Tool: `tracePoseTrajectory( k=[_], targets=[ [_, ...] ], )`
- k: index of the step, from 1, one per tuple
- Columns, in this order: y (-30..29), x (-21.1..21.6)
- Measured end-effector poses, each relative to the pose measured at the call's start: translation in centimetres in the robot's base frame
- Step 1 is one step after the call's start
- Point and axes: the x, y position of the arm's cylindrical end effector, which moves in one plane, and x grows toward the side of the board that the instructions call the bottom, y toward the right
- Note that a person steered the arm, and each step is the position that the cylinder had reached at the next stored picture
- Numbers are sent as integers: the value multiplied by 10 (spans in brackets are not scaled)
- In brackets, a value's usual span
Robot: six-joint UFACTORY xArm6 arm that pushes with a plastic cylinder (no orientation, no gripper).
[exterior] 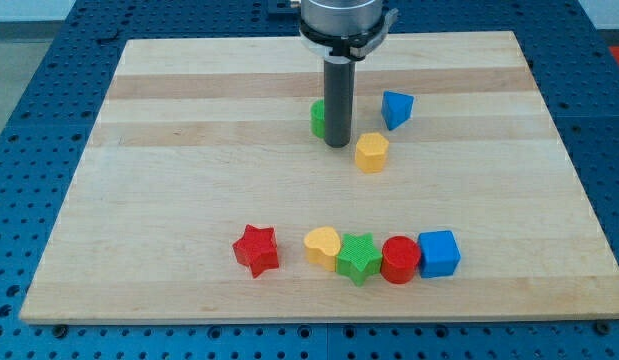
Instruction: Slide yellow hexagon towards bottom center
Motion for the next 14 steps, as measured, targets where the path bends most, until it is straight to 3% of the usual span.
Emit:
tracePoseTrajectory(
  k=[2,3,6,11,14],
  targets=[
    [59,1],
    [65,21],
    [8,33],
    [111,69],
    [5,73]
  ],
)
